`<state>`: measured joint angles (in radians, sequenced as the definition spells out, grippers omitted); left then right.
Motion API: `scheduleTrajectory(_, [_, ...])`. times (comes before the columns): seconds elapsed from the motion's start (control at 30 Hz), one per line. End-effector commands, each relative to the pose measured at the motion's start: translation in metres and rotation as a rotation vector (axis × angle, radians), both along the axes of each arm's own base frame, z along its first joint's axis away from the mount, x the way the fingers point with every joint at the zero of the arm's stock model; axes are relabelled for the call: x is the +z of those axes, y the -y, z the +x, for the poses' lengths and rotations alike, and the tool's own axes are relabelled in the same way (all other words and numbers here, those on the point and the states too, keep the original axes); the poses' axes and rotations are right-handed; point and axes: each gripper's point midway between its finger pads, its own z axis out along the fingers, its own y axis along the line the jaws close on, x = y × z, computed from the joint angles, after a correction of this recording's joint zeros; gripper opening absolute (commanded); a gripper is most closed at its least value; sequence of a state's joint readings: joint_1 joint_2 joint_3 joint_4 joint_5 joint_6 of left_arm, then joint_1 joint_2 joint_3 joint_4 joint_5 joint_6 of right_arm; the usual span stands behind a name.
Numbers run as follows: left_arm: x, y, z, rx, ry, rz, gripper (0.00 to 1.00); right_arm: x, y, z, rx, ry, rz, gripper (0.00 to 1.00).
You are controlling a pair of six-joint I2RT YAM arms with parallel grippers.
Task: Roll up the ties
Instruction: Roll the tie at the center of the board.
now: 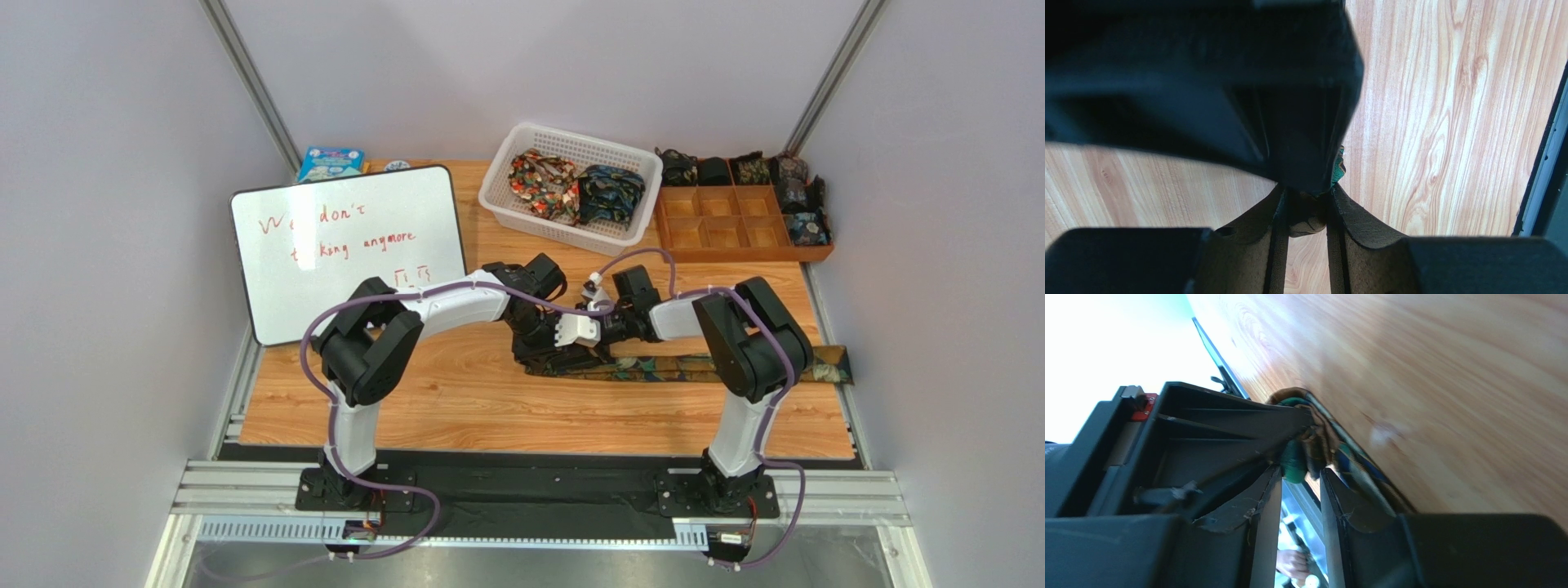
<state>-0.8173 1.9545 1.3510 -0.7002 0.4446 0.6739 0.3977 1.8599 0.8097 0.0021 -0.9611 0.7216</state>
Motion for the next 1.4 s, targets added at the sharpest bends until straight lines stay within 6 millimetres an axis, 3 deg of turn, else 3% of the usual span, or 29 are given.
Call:
scheduleTrajectory(0.0, [0.003,0.005,-0.001,0.002,-0.023,-0.030,0.30,0.031,-0.009,0.021,-0.049,0.121,0.105,0.33])
scheduleTrajectory(0.3, [0.002,0.006,0.000,0.002,-0.029,-0.028,0.30,0.034,-0.018,0.015,-0.035,0.110,0.127,0.35])
scheduleTrajectory(0.5, [0.002,0.007,0.000,0.003,-0.034,-0.025,0.30,0.023,-0.021,0.005,-0.002,0.083,0.106,0.34])
scheduleTrajectory(0.8, [0.002,0.007,0.001,0.010,-0.041,-0.030,0.31,0.003,-0.021,0.002,0.012,0.039,0.059,0.14])
scheduleTrajectory(1.03, [0.003,0.006,0.002,0.015,-0.043,-0.033,0.31,0.002,-0.018,0.004,0.013,0.040,0.051,0.00])
scheduleTrajectory(1.23, [0.008,0.005,0.003,0.022,-0.035,-0.048,0.36,-0.003,-0.002,0.010,-0.013,0.029,0.006,0.00])
scheduleTrajectory(1.37, [0.013,0.004,0.006,0.033,-0.027,-0.066,0.50,-0.015,0.007,0.006,-0.010,0.004,-0.037,0.00])
